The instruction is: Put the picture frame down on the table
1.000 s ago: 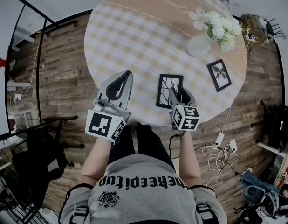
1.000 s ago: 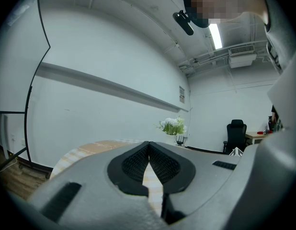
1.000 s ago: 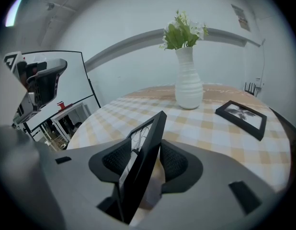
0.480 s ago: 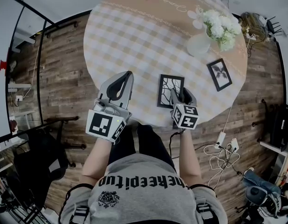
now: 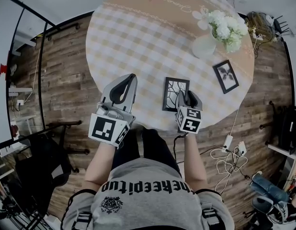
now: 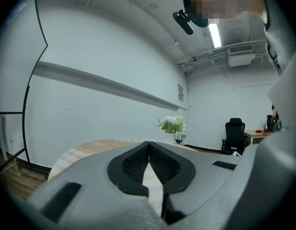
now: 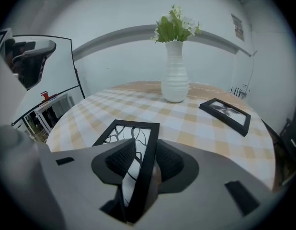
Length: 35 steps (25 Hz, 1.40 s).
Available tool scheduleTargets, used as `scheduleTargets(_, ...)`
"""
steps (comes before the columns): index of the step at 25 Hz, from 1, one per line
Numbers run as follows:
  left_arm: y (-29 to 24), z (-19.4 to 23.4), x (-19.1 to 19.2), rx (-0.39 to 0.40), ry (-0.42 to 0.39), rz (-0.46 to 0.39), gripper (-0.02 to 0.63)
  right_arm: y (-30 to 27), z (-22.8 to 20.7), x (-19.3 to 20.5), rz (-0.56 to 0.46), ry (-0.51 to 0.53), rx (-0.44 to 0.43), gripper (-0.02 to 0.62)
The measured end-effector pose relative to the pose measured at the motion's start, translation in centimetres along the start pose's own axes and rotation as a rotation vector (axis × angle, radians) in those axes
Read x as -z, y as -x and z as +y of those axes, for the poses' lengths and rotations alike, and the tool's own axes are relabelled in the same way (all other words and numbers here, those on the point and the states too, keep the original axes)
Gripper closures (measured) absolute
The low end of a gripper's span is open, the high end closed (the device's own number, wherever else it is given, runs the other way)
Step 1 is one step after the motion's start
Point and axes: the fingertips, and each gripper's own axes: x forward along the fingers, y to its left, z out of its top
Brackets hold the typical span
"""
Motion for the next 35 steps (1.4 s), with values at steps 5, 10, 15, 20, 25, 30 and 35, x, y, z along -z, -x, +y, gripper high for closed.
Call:
scheduleTargets(5, 0.5, 0.2, -0.4, 0.008, -0.004, -0.006, 0.591, 1.2, -0.5, -0.6, -0.049, -0.035, 0.025, 0.520)
scheduleTargets(10, 1.3, 0.0, -0.8, 0.046, -0.013, -0.018, 0.591, 2.1, -0.8, -0.4, -0.063, -0.043, 0.082, 0.520)
scheduleTargets(15, 2.9, 0.2, -1.3, 0.086, -0.024, -0.030, 0.591, 2.1, -1.1, 0.8, -0.051, -0.065, 0.133, 0.512)
scheduleTargets(20, 5.4, 0.9, -1.7, 0.120, -0.042, -0.027, 0.591, 4.3, -0.7, 0.3, -0.132, -0.139, 0.171, 0.562)
scheduleTargets(25, 7.0, 1.4, -2.6, 0.163, -0.048, -0.050, 0.591, 8.2, 3.0, -3.0, -0.270, -0.134, 0.104, 0.589)
scheduleTargets(30, 8.7, 0.7, -3.8, 0.226, -0.073, -0.076, 0.591, 12.8, 6.6, -5.4, -0.352, -0.117, 0.083, 0.591)
scheduleTargets(35, 10.9, 0.1, -5.2, 0.295, -0.104, -0.106, 0.591, 17.7, 10.0, -7.5, -0.434, -0.079, 0.100, 0.591)
